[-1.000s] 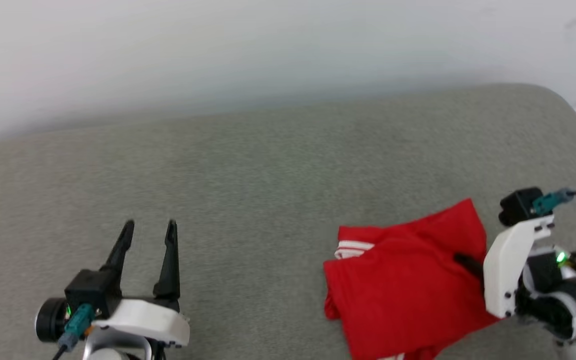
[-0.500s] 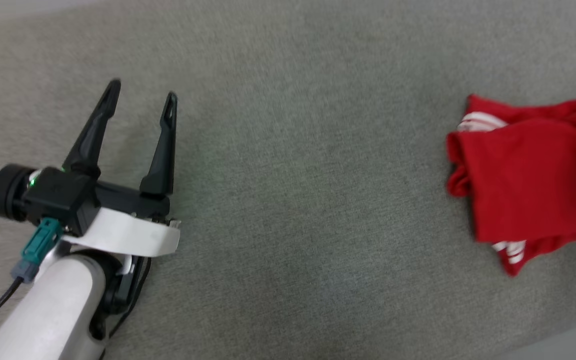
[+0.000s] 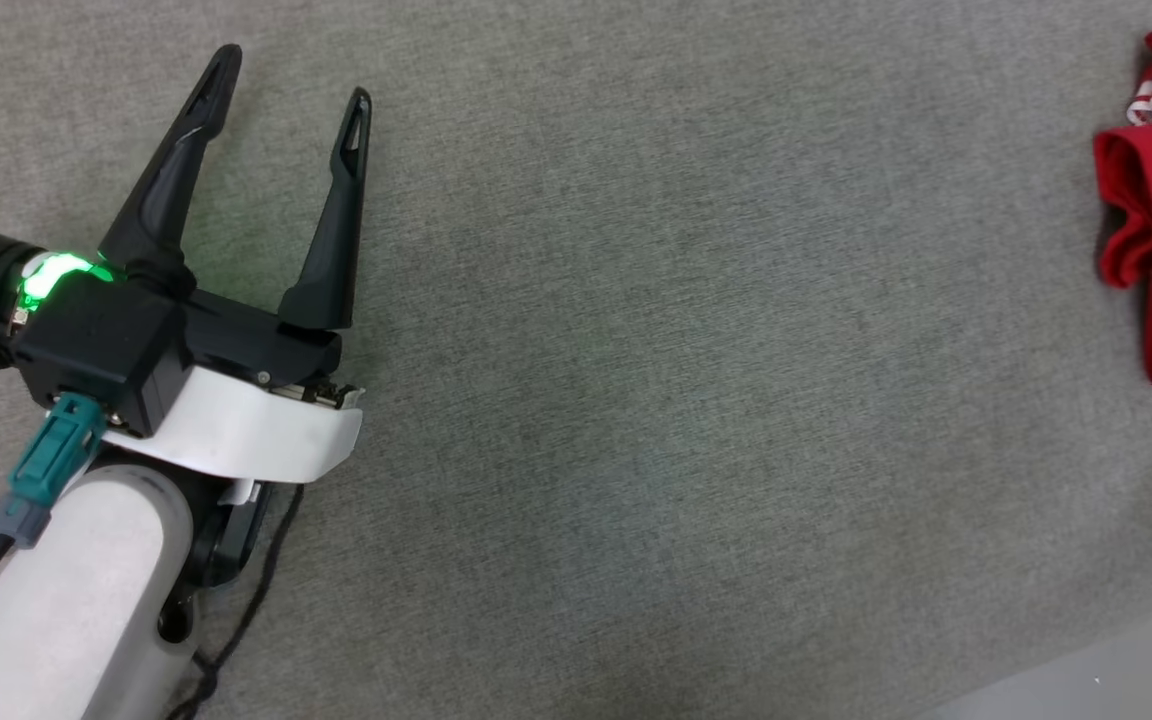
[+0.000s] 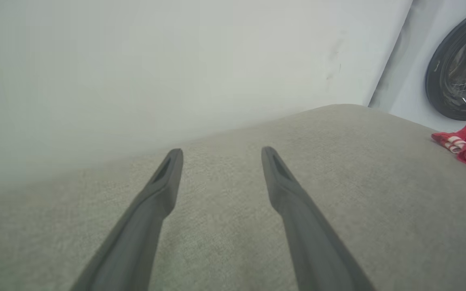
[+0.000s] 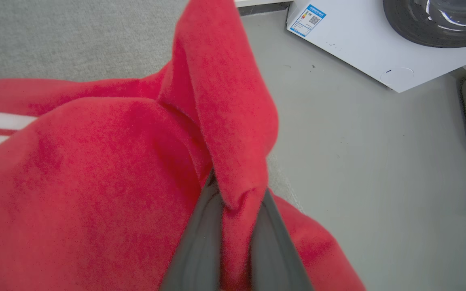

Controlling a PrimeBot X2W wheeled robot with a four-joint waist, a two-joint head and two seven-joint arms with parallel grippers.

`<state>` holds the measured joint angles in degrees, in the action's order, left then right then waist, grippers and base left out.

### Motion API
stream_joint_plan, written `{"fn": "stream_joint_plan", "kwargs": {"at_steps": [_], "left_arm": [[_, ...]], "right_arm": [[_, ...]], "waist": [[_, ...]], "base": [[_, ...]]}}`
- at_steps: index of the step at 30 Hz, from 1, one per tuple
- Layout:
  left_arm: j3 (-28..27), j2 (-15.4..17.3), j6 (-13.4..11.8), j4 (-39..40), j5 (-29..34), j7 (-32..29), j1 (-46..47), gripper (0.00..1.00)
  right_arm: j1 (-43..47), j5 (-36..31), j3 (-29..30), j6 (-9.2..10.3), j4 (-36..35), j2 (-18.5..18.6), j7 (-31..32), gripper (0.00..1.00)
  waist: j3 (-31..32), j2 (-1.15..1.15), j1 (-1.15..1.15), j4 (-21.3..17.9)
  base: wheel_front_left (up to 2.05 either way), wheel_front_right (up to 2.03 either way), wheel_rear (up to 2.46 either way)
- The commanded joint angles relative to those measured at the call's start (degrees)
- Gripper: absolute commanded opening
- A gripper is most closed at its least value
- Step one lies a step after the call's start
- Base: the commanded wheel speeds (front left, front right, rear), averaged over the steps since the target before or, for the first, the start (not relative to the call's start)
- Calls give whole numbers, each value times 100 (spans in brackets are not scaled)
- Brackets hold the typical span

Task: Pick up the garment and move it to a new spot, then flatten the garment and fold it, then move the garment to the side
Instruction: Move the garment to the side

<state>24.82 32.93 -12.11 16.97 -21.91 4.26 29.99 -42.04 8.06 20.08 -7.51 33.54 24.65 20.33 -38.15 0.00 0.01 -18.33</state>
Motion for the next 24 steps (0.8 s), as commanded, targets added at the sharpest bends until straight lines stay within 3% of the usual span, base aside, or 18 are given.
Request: {"fn": "stream_joint_plan", "kwargs": {"at_steps": [1, 7, 13, 19, 24], "left_arm": [[-3, 13, -11, 18, 4, 15, 67, 100], [18, -106, -57, -229, -111, 180, -165, 100], [57, -343, -119, -642, -311, 481, -518, 100], [104, -671, -251, -1140, -579, 774, -1137, 100], [61, -840, -402, -1381, -771, 903, -1663, 100]], "right_arm": [[-113, -119, 88, 4, 204, -74, -177, 100], [-177, -596, 501, 5, 732, -60, -1152, 100], [89, -667, 534, 5, 1066, 90, -1707, 100], [714, -333, 25, 5, 1132, 206, -2154, 100], [1272, 34, -593, 5, 1034, 5, -2323, 100]], "waist": [[-23, 0, -1, 50], [308, 0, -1, 114], [993, 0, -1, 228], [1971, 0, -1, 489], [2585, 0, -1, 704]], "base": [[0, 0, 0], [0, 0, 0], [0, 0, 0], [0, 0, 0], [0, 0, 0]]}}
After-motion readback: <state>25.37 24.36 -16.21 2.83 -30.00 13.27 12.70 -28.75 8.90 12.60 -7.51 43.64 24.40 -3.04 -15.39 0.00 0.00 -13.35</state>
